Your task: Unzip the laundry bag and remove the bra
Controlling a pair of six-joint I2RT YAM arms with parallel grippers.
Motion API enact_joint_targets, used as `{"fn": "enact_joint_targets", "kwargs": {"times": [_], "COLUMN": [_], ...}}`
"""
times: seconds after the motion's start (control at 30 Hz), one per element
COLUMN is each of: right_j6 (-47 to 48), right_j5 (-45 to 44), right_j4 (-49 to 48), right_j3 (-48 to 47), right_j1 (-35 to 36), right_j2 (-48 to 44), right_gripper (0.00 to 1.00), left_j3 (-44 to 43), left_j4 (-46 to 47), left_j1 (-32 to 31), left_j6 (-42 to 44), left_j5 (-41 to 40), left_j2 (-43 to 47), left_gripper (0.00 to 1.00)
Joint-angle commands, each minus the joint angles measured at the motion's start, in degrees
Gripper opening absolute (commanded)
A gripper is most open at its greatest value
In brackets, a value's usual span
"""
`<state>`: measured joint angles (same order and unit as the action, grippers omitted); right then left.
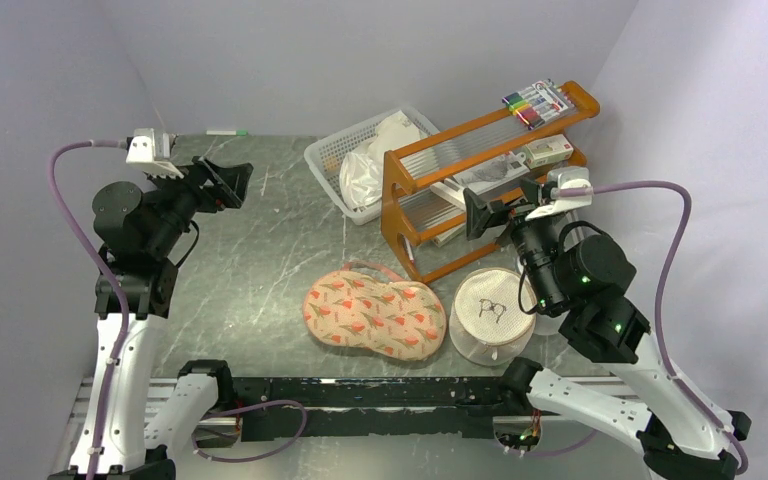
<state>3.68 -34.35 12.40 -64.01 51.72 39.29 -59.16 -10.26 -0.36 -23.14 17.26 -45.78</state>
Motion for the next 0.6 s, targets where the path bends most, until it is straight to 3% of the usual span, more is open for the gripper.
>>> {"fn": "enact_joint_targets", "kwargs": {"times": [0.0, 0.3, 0.57], "right_j6": [-7.3, -11.8, -17.3], "right_j5": [-2.0, 2.0, 4.4], "right_j4": [6.6, 13.5, 17.7], "right_j3": [-2.0, -2.2, -1.2], "right_j1": [-2.4, -7.5, -10.0], "right_j2": [0.3, -1.0, -3.4], "right_gripper": [1.0, 1.0, 1.0], "left_j3": [-3.9, -9.9, -9.7], "left_j4": [-5.3, -17.2, -23.2], "left_j1": [0.3, 0.5, 0.6], "left_j6": [-0.6, 1.5, 3.0], "left_j5": [-2.1, -3.2, -2.4], "left_j2": [-0.1, -3.3, -3.2], "left_gripper": [0.99, 0.99, 1.0]}}
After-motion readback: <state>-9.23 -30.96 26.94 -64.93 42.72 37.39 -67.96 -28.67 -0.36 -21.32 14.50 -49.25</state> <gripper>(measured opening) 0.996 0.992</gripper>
